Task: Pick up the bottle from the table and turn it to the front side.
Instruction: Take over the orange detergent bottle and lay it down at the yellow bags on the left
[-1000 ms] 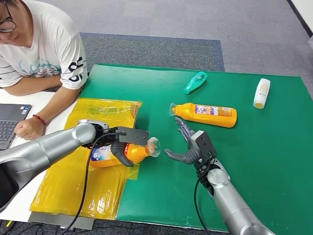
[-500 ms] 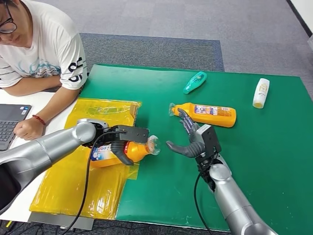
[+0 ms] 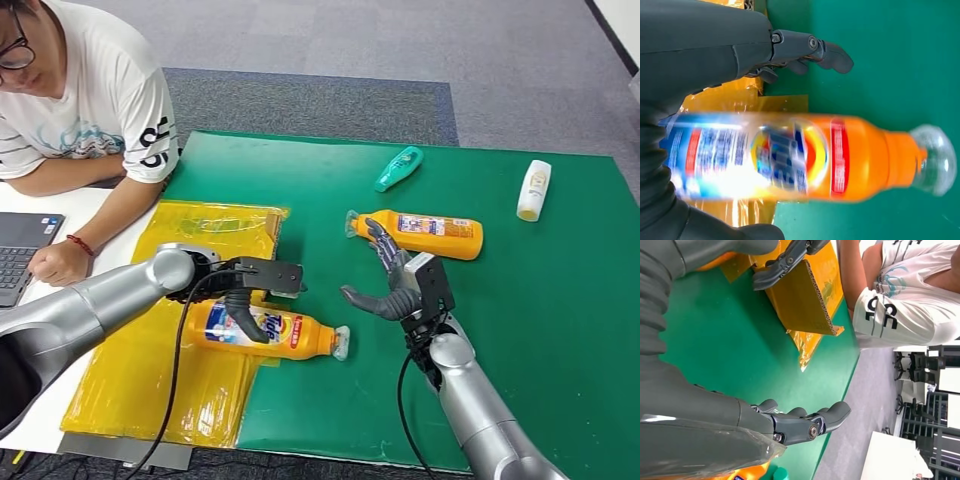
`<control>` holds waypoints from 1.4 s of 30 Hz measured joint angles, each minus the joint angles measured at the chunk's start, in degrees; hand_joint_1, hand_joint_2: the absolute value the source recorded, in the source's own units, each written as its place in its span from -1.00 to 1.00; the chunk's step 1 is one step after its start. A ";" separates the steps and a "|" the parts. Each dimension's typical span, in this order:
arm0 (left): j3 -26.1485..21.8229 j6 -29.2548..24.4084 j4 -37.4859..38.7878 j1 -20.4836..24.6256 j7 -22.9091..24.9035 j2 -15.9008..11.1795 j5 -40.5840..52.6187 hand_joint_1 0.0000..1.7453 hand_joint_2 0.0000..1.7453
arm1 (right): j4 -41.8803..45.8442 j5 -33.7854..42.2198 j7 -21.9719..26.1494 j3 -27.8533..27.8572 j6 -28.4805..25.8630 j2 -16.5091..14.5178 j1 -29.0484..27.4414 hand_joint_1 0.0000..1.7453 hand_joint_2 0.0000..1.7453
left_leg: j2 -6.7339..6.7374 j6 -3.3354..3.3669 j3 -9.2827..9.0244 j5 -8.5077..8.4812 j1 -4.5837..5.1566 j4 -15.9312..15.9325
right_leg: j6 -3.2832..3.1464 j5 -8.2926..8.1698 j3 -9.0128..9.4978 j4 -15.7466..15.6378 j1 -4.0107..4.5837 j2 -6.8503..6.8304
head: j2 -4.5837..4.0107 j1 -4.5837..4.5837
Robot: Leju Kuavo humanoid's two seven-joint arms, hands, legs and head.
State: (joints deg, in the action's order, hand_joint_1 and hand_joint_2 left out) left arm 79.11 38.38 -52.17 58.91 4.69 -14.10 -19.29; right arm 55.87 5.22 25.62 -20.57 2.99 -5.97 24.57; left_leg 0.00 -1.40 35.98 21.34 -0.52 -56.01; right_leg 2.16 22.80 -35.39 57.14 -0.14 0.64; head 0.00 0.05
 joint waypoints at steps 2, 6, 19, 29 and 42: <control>-0.10 -0.01 0.00 -0.01 0.12 -0.02 -0.17 -1.00 1.00 | 0.00 0.00 -0.01 0.00 0.02 0.00 0.00 -1.00 1.00 | 0.00 0.00 0.00 0.00 0.00 0.00 | 0.00 0.00 0.00 0.00 0.00 0.00 | -0.01 0.00; -0.33 -0.32 0.00 -0.14 0.14 -0.06 -0.22 -1.00 1.00 | 0.00 0.00 -0.14 0.00 0.07 0.00 -0.01 -1.00 1.00 | 0.00 0.00 0.00 0.00 0.00 0.00 | 0.00 0.00 0.01 0.00 0.00 0.00 | -0.01 0.01; -15.26 -14.31 -5.32 -10.09 -16.75 0.54 -0.39 -1.00 1.00 | 0.00 2.75 1.14 0.93 3.07 0.44 -1.15 -1.00 1.00 | 0.00 0.00 0.00 0.00 0.01 0.00 | 0.00 0.00 0.00 0.00 -0.02 0.01 | -0.02 0.01; -38.34 -15.19 -16.29 -27.19 -24.89 1.95 7.24 -1.00 1.00 | 0.52 3.05 1.80 2.73 6.70 1.62 -3.56 -1.00 1.00 | 0.03 0.00 0.01 0.03 0.00 0.01 | -0.01 0.01 -0.06 0.00 -0.02 0.02 | -0.01 0.01; -51.39 -16.70 -20.93 -42.73 -32.66 5.37 13.95 -1.00 1.00 | 3.62 1.89 0.95 3.79 8.47 2.12 -6.66 -1.00 1.00 | 0.03 0.01 0.02 0.06 0.01 0.01 | -0.01 0.03 -0.06 -0.01 -0.02 0.01 | -0.01 0.01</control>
State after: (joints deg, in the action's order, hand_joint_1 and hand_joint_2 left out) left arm 27.72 21.68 -73.10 16.19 -27.97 -8.73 -5.35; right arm 59.49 7.11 26.57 -16.77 11.46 -3.85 17.92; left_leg 0.02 -1.39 36.00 21.40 -0.51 -56.00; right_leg 2.15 22.83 -35.45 57.13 -0.16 0.65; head -0.01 0.06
